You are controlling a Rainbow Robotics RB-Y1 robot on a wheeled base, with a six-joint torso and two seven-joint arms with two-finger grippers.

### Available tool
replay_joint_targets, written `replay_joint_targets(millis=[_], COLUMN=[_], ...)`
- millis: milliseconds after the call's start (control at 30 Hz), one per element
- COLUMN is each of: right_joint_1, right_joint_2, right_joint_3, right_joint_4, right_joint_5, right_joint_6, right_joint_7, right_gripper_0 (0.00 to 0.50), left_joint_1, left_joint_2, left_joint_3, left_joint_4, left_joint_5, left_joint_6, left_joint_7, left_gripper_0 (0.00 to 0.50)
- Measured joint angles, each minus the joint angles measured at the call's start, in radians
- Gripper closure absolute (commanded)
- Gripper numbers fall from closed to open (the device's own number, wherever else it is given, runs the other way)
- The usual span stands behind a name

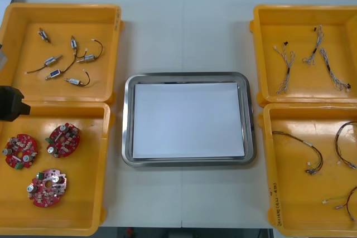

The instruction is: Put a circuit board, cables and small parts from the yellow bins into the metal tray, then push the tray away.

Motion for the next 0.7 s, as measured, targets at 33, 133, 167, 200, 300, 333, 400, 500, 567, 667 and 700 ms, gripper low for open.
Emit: replay_joint_targets(millis=[33,133,167,200,300,333,400,500,567,667,700], right_joint_1=[0.0,0.0,0.0,0.0,0.0,0.0,0.0,0.0,0.0,0.0,0.0], right_joint_2=[0.0,0.0,0.0,0.0,0.0,0.0,0.0,0.0,0.0,0.0,0.0], right_joint_3=[0.0,0.0,0.0,0.0,0.0,0.0,0.0,0.0,0.0,0.0,0.0], right_joint_4=[0.0,0.0,0.0,0.0,0.0,0.0,0.0,0.0,0.0,0.0,0.0], right_joint_5=[0.0,0.0,0.0,0.0,0.0,0.0,0.0,0.0,0.0,0.0,0.0], right_joint_6=[0.0,0.0,0.0,0.0,0.0,0.0,0.0,0.0,0.0,0.0,0.0], right_joint_7=[0.0,0.0,0.0,0.0,0.0,0.0,0.0,0.0,0.0,0.0,0.0], right_gripper_0=[0.0,0.0,0.0,0.0,0.0,0.0,0.0,0.0,0.0,0.0,0.0], left_joint_1=[0.0,0.0,0.0,0.0,0.0,0.0,0.0,0.0,0.0,0.0,0.0], left_joint_2=[0.0,0.0,0.0,0.0,0.0,0.0,0.0,0.0,0.0,0.0,0.0], left_joint_3=[0.0,0.0,0.0,0.0,0.0,0.0,0.0,0.0,0.0,0.0,0.0], left_joint_4=[0.0,0.0,0.0,0.0,0.0,0.0,0.0,0.0,0.0,0.0,0.0], left_joint_5=[0.0,0.0,0.0,0.0,0.0,0.0,0.0,0.0,0.0,0.0,0.0], left_joint_6=[0.0,0.0,0.0,0.0,0.0,0.0,0.0,0.0,0.0,0.0,0.0], left_joint_7=[0.0,0.0,0.0,0.0,0.0,0.0,0.0,0.0,0.0,0.0,0.0], left_gripper_0=[0.0,0.0,0.0,0.0,0.0,0.0,0.0,0.0,0.0,0.0,0.0])
